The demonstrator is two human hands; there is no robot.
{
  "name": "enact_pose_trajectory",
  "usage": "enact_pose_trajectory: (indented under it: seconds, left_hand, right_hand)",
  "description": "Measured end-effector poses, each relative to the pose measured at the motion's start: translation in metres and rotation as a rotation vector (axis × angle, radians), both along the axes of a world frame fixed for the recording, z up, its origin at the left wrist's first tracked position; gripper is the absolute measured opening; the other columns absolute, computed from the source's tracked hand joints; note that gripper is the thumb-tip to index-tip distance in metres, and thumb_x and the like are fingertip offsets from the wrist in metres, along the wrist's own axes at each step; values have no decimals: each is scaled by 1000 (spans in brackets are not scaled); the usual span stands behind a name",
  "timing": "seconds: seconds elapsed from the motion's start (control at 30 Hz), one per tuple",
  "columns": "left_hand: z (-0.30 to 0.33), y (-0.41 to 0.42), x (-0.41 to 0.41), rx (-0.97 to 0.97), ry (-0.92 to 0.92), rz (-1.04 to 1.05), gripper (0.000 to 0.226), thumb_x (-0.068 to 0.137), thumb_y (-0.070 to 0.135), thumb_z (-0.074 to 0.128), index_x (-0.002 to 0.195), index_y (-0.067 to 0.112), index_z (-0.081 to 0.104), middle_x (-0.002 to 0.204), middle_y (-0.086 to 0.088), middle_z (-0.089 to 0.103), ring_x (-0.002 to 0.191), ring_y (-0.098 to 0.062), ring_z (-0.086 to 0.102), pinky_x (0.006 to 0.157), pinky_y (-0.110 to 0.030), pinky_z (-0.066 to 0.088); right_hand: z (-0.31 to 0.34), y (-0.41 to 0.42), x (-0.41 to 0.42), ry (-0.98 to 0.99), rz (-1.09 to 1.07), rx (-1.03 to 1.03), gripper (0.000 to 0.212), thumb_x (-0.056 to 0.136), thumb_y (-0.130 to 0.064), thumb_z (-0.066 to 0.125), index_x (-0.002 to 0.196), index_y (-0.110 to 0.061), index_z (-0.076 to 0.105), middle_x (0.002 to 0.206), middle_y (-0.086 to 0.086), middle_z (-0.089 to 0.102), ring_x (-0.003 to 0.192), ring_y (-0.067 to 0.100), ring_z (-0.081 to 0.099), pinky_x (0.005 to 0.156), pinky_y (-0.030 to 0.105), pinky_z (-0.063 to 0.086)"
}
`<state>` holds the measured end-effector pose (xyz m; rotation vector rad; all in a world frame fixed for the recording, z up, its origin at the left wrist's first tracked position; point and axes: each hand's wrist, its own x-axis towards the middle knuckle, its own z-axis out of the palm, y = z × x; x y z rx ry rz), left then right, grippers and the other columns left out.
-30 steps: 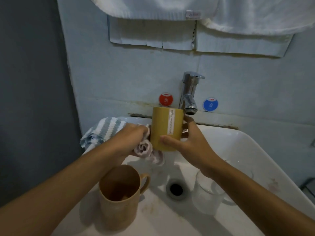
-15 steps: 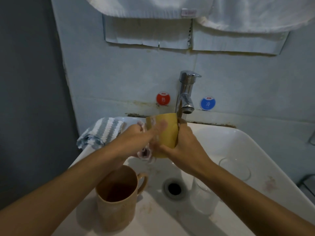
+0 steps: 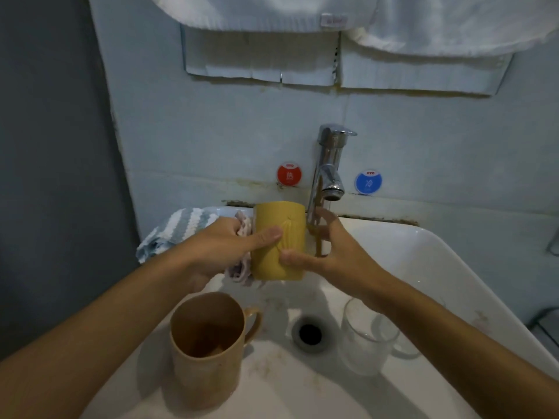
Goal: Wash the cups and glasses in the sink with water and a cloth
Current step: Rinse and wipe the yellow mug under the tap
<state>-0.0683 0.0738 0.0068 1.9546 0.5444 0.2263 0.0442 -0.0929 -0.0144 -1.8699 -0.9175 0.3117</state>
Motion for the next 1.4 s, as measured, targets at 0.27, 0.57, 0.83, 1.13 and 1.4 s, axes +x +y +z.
enact_pose_trajectory:
  seconds: [0.27,0.57,0.83,1.13,1.4]
  left_hand:
    - [-7,6,4,-8,-107,-18,42,86,50,63,99,10,68,85,-3,74,78,-18,70,65,-28,55]
    - [-10,1,7,-106,-210,-8,11,95,17,61,101,12,69,83,2,76,77,-10,73,59,-19,56]
    - [-4,-8,6,-219,-149,88,15,98,14,55,94,4,67,86,-17,73,71,-23,72,52,-29,57]
    - [-3,-11,7,-33,-273,237,25,97,18,56,79,5,66,67,-10,68,62,-16,68,52,-21,54]
    - [-5,-24,-2,447,-574,134,13,86,19,67,77,28,65,68,10,64,65,-2,63,55,-19,51]
  right_hand:
    - [3,-8,15,137,10,152,73,69,-36,84,134,-24,53,113,-4,66,100,12,67,74,24,56]
    - [-4,-5,16,400,78,149,76,70,-41,83,135,-33,45,127,-2,62,109,25,66,88,44,58]
    - [-6,1,-1,49,-10,60,83,78,-42,78,144,-32,29,128,-11,49,108,9,55,82,26,54]
    - [-6,3,2,-133,77,-132,129,66,-27,91,152,-41,-4,144,-6,36,126,18,47,101,43,51]
    - [-17,7,10,-209,-80,-179,123,44,-79,76,144,-44,14,127,-2,50,108,18,58,88,41,57]
